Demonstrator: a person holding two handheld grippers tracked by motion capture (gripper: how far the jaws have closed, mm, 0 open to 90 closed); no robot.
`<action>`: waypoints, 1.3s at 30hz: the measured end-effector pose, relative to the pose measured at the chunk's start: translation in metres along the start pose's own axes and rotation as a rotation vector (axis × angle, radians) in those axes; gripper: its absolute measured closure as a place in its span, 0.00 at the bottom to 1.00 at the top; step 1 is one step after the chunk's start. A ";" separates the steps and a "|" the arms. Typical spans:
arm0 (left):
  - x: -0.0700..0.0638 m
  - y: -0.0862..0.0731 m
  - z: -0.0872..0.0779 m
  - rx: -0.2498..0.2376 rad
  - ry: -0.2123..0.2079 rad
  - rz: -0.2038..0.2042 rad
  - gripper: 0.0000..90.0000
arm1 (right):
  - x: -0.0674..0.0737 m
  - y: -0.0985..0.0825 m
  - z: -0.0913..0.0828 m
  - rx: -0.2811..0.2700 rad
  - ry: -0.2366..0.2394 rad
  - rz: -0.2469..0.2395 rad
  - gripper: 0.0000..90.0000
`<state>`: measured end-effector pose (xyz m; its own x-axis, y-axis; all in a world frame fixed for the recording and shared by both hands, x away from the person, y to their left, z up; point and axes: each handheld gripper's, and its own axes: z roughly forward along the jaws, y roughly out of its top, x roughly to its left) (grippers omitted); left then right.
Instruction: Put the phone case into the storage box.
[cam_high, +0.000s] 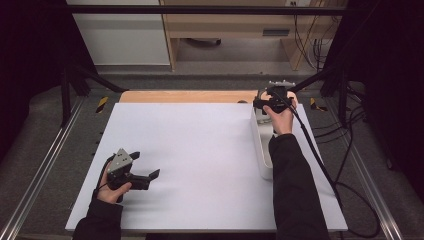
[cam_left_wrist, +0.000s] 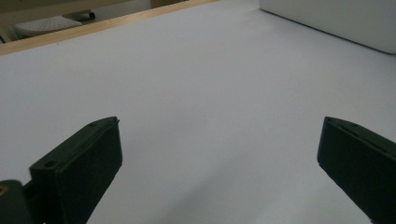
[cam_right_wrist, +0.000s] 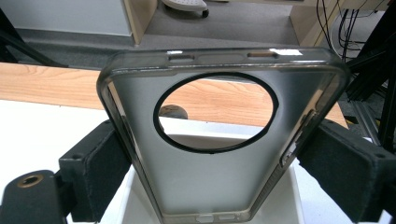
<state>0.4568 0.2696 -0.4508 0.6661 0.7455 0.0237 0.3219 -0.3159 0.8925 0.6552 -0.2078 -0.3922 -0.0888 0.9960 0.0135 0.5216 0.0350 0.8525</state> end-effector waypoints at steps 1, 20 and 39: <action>0.000 0.000 0.000 0.000 0.000 0.000 0.00 | 0.000 0.000 0.001 0.002 -0.006 -0.001 0.13; 0.000 0.000 0.001 0.003 -0.002 0.002 0.00 | 0.001 -0.006 0.006 -0.004 -0.015 0.003 0.12; -0.001 -0.001 0.001 0.001 -0.006 0.006 0.00 | 0.001 -0.003 -0.001 -0.058 0.005 -0.009 0.01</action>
<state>0.4569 0.2686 -0.4518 0.6723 0.7399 0.0260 0.3189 -0.3211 0.8917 0.6528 -0.2073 -0.3939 -0.0975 0.9952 0.0082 0.4708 0.0389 0.8814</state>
